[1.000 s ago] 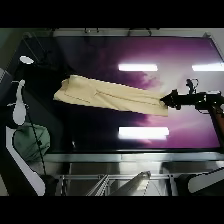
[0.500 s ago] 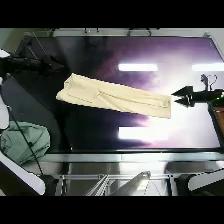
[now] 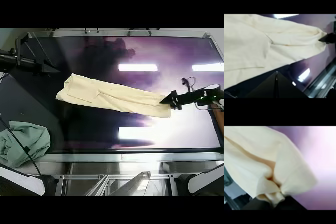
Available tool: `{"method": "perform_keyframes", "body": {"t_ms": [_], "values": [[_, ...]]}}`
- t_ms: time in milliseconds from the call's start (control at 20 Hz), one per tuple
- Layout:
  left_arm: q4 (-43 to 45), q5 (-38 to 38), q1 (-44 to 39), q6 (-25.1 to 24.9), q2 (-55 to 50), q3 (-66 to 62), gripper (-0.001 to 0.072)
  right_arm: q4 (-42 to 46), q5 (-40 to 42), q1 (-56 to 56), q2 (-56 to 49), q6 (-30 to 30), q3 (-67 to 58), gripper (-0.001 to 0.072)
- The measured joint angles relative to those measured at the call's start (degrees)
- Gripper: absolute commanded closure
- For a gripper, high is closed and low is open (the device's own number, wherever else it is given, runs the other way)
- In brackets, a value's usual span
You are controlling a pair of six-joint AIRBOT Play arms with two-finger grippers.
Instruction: Fold the shirts.
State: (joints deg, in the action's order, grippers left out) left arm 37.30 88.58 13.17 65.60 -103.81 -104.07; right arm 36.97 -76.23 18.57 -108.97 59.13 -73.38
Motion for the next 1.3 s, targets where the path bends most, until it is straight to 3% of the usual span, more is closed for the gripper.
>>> {"method": "perform_keyframes", "body": {"t_ms": [200,350,650,950,1300], "values": [[0.2,-2.2,-9.6,0.0,2.7,7.0,0.0704,-4.5,-2.2,-1.9,0.7,0.5,-0.6,0.0692],[0.2,-9.3,-19.8,0.0,2.7,11.0,0.0704,-5.9,-6.2,-1.5,3.5,1.4,-1.8,0.0693],[1.6,-23.3,-35.6,6.4,-9.3,4.5,0.0704,-3.5,-13.9,-0.7,12.7,4.2,-4.7,0.0692],[7.2,-23.8,-41.5,17.9,-21.4,-10.3,0.0705,-2.5,-17.2,0.2,20.9,4.8,-6.3,0.0693],[7.8,-27.6,-42.9,21.9,-24.1,-12.0,0.0704,-2.5,-20.1,0.4,23.3,6.1,-8.2,0.0693]]}}
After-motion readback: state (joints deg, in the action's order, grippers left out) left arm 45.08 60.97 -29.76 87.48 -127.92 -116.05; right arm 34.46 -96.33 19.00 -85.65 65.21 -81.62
